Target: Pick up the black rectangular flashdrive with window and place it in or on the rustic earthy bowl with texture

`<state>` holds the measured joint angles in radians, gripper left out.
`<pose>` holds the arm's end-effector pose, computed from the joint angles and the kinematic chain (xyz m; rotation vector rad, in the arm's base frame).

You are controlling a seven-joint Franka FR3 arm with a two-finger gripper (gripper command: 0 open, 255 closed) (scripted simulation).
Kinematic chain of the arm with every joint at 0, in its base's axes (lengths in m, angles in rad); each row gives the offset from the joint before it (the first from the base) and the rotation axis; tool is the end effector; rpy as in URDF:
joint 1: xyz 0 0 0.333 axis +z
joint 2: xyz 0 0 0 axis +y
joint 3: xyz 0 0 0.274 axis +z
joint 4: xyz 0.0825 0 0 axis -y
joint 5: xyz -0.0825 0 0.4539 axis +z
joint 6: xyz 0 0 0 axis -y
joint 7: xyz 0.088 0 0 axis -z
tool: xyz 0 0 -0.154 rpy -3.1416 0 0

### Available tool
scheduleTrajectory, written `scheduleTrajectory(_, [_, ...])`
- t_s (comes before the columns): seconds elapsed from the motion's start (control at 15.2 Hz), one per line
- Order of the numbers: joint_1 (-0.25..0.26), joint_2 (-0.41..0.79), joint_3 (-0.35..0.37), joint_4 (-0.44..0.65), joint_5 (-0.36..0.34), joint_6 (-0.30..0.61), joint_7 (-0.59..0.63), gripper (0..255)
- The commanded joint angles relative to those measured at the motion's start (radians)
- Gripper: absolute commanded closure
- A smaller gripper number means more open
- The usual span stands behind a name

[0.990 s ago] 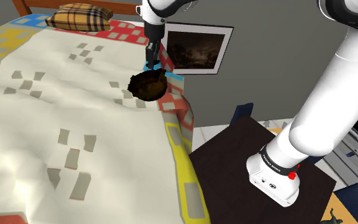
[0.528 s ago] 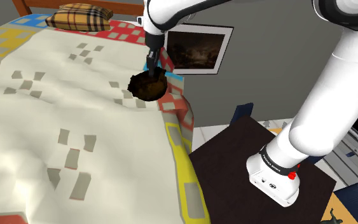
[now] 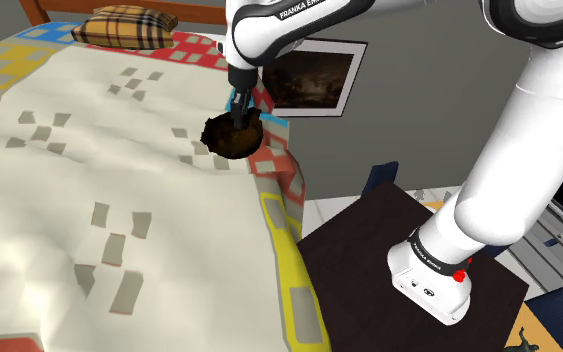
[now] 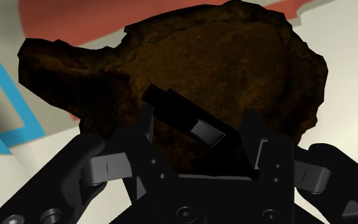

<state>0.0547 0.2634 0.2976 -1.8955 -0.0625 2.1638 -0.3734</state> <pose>0.6251 0.2247 0.2467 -2.9009 -1.1417 -0.0275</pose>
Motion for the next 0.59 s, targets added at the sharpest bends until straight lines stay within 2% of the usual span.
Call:
scheduleTrajectory(0.0, [0.0, 0.001, 0.0, -0.001, 0.0, 0.002, 0.0, 255])
scheduleTrajectory(0.26, [0.0, 0.001, 0.0, -0.001, 0.0, 0.002, 0.0, 255])
scheduleTrajectory(0.33, [0.0, 0.001, 0.0, -0.001, 0.0, 0.002, 0.0, 0])
scheduleTrajectory(0.53, [0.0, 0.001, 0.0, -0.001, 0.0, 0.002, 0.0, 0])
